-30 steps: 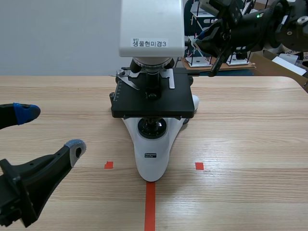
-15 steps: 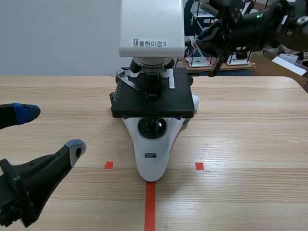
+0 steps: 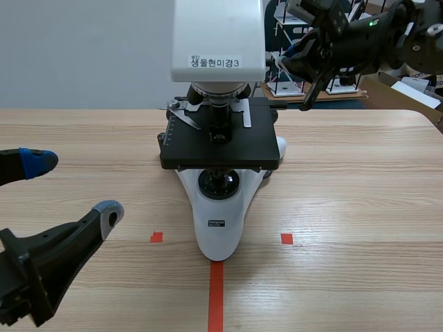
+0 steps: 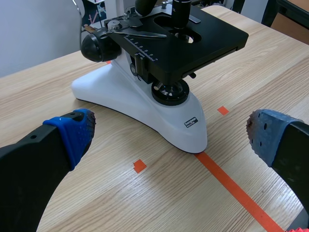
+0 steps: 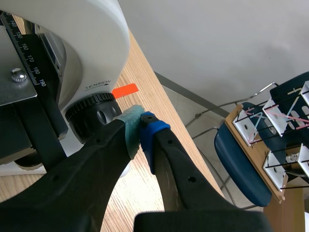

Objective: Point at the coarse focus knob

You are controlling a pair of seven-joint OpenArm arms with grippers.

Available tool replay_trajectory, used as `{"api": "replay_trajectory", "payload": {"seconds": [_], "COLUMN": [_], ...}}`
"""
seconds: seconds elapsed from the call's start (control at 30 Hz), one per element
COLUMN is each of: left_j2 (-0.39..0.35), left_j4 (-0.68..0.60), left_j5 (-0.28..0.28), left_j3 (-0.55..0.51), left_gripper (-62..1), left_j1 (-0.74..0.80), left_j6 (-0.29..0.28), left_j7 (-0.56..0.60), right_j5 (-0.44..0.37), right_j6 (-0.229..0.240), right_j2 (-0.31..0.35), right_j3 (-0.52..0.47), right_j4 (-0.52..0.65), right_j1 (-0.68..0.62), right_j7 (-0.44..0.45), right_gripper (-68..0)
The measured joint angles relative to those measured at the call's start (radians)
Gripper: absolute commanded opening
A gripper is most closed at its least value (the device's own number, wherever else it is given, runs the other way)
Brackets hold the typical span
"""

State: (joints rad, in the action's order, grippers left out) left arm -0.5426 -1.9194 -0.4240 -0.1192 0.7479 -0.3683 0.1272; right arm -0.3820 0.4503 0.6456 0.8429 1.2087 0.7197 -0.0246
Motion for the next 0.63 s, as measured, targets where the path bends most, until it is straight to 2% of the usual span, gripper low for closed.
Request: {"api": "replay_trajectory", "payload": {"seconds": [0.63], "left_j2": [0.0], "left_j4": [0.0], "left_j5": [0.0], "left_j3": [0.0], "left_gripper": [1.4], "left_j1": [0.0], "left_j6": [0.0], "left_j7": [0.0], "right_j5": [0.0], "right_j6": [0.0], "right_j2": [0.0], "right_j3": [0.0], "right_j4": [0.0], "right_j1": [0.0], "right_j7": [0.007], "right_gripper": [-66.9]}}
